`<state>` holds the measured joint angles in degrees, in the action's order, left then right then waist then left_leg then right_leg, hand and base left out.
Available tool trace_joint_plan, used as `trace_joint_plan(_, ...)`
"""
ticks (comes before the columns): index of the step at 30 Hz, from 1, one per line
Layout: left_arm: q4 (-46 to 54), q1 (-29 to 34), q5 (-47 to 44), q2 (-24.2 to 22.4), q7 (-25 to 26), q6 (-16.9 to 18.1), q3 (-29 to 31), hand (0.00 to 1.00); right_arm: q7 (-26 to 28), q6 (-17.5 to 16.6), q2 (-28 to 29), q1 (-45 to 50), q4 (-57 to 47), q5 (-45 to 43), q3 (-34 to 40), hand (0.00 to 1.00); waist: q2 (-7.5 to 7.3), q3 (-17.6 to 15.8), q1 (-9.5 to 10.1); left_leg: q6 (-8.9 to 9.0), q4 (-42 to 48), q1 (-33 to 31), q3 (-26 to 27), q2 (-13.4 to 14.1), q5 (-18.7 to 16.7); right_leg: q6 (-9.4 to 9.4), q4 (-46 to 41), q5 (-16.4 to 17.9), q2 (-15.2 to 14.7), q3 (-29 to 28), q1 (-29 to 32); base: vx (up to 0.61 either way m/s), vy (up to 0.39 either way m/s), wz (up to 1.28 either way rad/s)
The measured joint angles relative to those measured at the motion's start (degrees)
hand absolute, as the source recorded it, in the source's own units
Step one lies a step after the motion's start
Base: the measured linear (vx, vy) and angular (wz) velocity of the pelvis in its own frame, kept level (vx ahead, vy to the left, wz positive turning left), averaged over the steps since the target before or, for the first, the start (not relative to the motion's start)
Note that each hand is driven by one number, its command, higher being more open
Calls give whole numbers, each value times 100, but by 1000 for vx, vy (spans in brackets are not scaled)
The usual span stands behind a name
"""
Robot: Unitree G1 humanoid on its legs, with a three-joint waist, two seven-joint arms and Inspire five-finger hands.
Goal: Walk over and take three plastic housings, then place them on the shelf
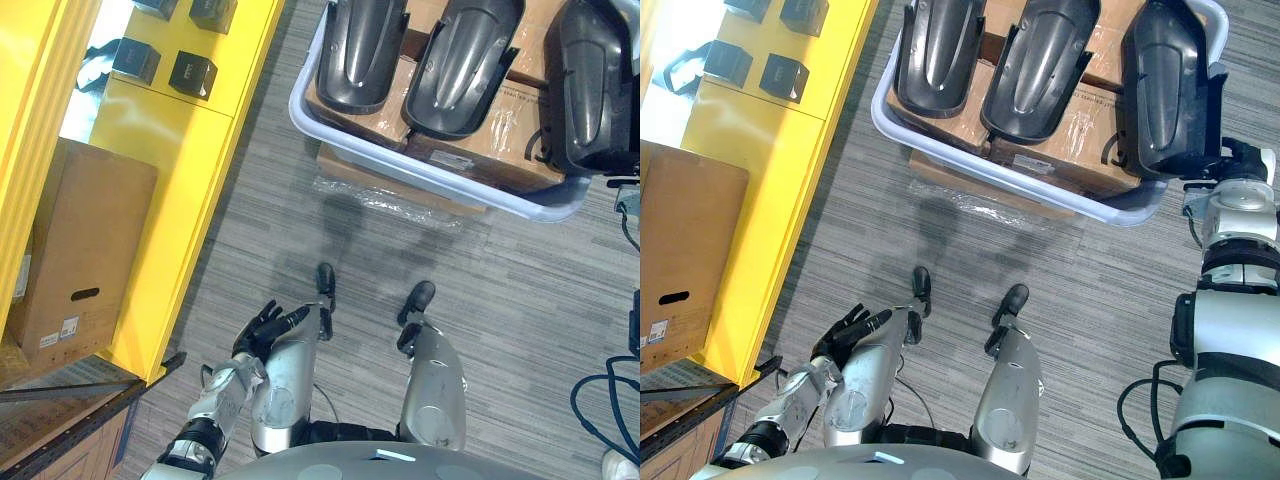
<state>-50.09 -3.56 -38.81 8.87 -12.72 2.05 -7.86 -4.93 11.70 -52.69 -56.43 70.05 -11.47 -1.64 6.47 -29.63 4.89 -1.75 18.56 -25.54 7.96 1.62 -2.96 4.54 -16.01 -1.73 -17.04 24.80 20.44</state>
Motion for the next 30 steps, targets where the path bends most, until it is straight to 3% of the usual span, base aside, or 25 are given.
trace_joint_plan(12,43,443,347,29,-181,-83,443,100,-89,33,210,679,-113,222,803,0,-34,-3,-33,119,-860,1018,-112,-43,313,33,359,73,105,174,-881,33,-14,7)
trace_joint_plan(15,146,583,564,64,-234,62,434,100,-357,28,411,967,-412,253,959,0,-158,49,-65,182,-1220,1377,-86,-39,423,57,546,52,169,176,-1132,73,-26,-5)
trace_joint_plan(22,806,859,733,123,-202,197,385,100,-1037,-53,1094,2134,-2687,980,1077,0,-577,501,-365,274,-1997,1985,55,-39,649,140,1191,-206,312,183,-1569,95,-12,-10)
trace_joint_plan(24,1369,846,591,102,-205,129,313,100,-1169,-153,1276,2602,-3498,1354,1236,0,-676,746,-397,291,-2138,2121,125,-71,670,188,1445,-315,337,177,-1717,74,19,-11)
trace_joint_plan(28,2135,778,14,56,-233,8,204,100,-1241,-397,1784,3173,-4209,1886,1235,0,-884,1379,-510,302,-2329,2315,209,-92,662,221,1808,-418,405,170,-1946,53,16,-8)
trace_joint_plan(30,2373,496,-480,43,-234,-146,189,100,-1319,-483,2041,3317,-4406,2264,1226,0,-964,1522,-522,306,-2332,2425,255,-69,647,213,1922,-454,449,168,-2084,37,-18,-11)
